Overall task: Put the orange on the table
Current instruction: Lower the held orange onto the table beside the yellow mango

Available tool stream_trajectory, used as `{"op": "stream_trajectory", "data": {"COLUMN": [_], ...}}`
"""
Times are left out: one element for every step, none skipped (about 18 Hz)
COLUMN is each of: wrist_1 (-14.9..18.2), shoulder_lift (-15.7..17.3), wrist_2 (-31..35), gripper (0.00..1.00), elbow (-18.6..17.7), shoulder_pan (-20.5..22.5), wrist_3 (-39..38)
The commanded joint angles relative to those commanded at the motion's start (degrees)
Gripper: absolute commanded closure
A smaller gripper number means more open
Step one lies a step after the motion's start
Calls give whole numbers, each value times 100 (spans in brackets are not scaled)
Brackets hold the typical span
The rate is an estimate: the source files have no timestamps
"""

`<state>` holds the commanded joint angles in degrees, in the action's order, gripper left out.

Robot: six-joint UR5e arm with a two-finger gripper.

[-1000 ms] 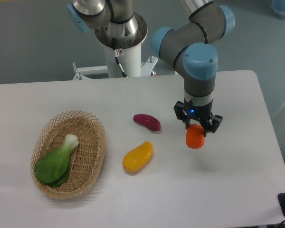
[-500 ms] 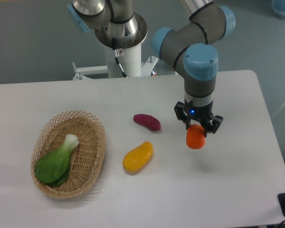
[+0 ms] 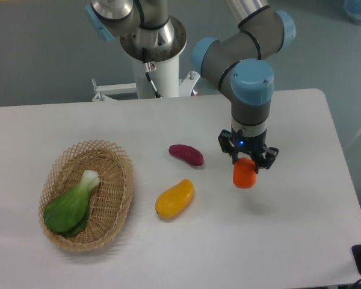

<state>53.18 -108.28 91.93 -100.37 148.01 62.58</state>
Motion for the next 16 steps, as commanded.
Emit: {"op": "stream_trajectory", "data": {"wrist_1": [-18, -18, -27, -27, -27, -27, -27, -27, -27, -27, -35, -35, -35, -35, -35, -35], "shoulder_lift": [-35, -88, -132, -158, -176, -220, -264, -325, -369, -396, -396, -396, -422, -448, -475, -518], "wrist_2": [0, 9, 9, 52, 131, 210, 281, 342, 386, 395, 387, 387, 387, 387, 378, 378], "gripper": [46, 46, 46, 46, 46, 42, 40, 40, 40, 40, 40, 40, 40, 40, 40, 40], "elbow": [-9, -18, -44, -53, -53, -53, -53, -53, -70, -97, -132, -149, -158, -176, -185, -185], "shoulder_pan": [-9, -26, -35, -44, -70, -131, -175, -228, -272, -290, -299, -325, -360, -369, -395, -448], "wrist_3": [-9, -18, -18, -18, -10, -9, -9, -9, -18, -27, -36, -36, -36, -36, -36, -44]}}
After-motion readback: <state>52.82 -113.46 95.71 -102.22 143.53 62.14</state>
